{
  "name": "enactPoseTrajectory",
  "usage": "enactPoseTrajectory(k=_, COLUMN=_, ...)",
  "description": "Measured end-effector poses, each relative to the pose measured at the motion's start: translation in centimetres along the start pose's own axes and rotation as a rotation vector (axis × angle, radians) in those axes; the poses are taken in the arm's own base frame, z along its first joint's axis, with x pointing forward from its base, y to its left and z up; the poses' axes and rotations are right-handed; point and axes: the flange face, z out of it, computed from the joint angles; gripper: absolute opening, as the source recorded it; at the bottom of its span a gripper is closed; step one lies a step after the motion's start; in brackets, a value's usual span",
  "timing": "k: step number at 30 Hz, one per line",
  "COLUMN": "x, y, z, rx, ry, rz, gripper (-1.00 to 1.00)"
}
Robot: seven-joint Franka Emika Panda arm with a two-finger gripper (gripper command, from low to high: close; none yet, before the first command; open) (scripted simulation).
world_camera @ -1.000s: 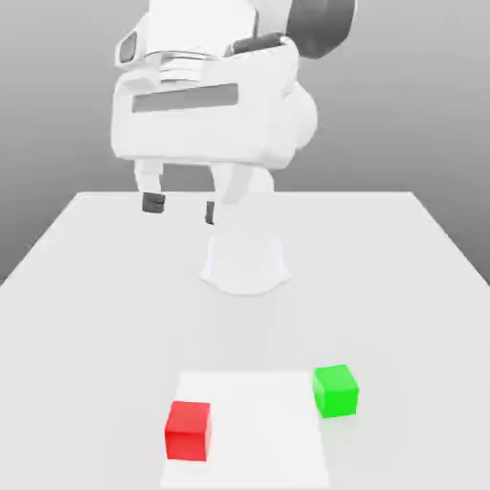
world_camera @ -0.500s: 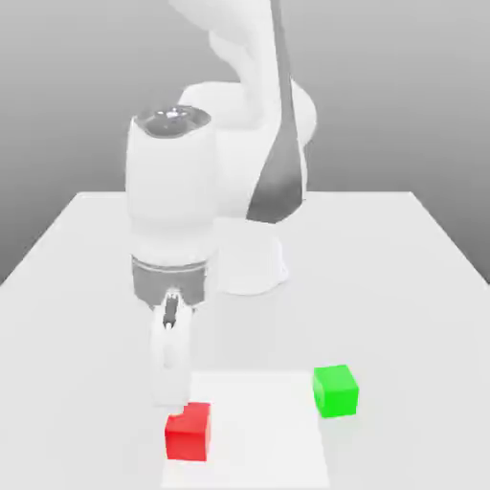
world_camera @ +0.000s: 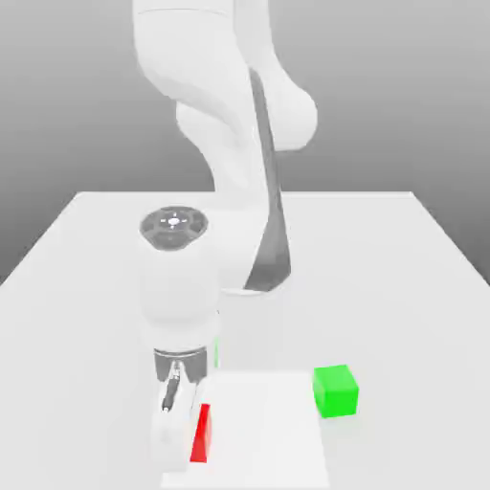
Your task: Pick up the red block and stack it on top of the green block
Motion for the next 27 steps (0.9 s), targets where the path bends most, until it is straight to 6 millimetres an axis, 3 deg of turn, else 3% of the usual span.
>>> enactPoseTrajectory(k=3, x=0.0, y=0.1, z=-3.3, rx=0.000, ry=0.001, rz=-0.001, gripper=-1.00)
enactPoseTrajectory(k=5, x=-1.1, y=1.8, z=-4.8, rx=-0.004, ry=-0.008, rz=-0.016, gripper=-1.00)
enactPoseTrajectory(k=11, x=-5.8, y=10.9, z=-7.4, rx=-0.015, ry=-0.030, rz=-0.115, gripper=-1.00)
enactPoseTrajectory(k=19, x=-6.5, y=20.1, z=-8.0, rx=-0.003, ry=-0.003, rz=-0.165, gripper=-1.00)
enactPoseTrajectory(k=27, x=-6.7, y=20.3, z=-5.0, rx=0.012, ry=0.003, rz=-0.162, gripper=-1.00)
